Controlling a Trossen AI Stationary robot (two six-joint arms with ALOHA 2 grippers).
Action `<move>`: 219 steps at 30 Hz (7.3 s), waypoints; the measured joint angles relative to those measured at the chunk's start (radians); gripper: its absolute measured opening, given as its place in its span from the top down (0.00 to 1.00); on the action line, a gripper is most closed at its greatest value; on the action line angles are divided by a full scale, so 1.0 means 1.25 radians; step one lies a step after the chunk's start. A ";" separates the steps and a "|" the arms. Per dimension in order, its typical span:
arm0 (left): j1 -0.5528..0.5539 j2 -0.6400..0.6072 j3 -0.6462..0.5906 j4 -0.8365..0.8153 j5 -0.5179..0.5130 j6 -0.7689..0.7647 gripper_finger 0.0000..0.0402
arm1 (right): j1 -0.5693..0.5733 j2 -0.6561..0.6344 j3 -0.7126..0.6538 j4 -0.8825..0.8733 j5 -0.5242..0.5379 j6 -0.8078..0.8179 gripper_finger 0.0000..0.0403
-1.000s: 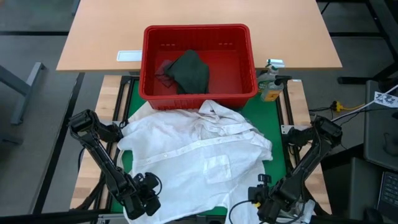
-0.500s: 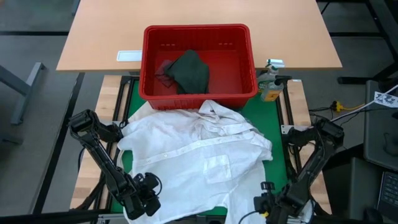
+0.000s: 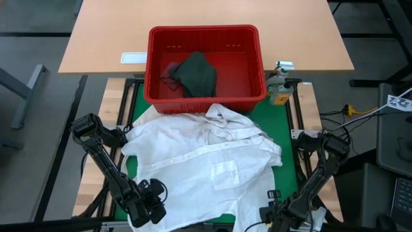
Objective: Fold Laundry from Bin
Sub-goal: Fold the white polo shirt
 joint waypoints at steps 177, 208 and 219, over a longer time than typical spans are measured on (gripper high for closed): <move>0.151 -0.053 -0.001 -0.561 0.120 0.140 1.00 | -0.699 -0.245 0.067 -0.593 0.572 -0.675 1.00; 0.155 -0.053 -0.001 -0.539 0.063 0.154 0.74 | -0.699 -0.245 0.067 -0.512 0.726 -0.776 0.80; 0.193 -0.053 -0.001 -0.458 -0.040 0.166 0.74 | -0.697 -0.244 0.087 -0.600 0.762 -0.755 0.68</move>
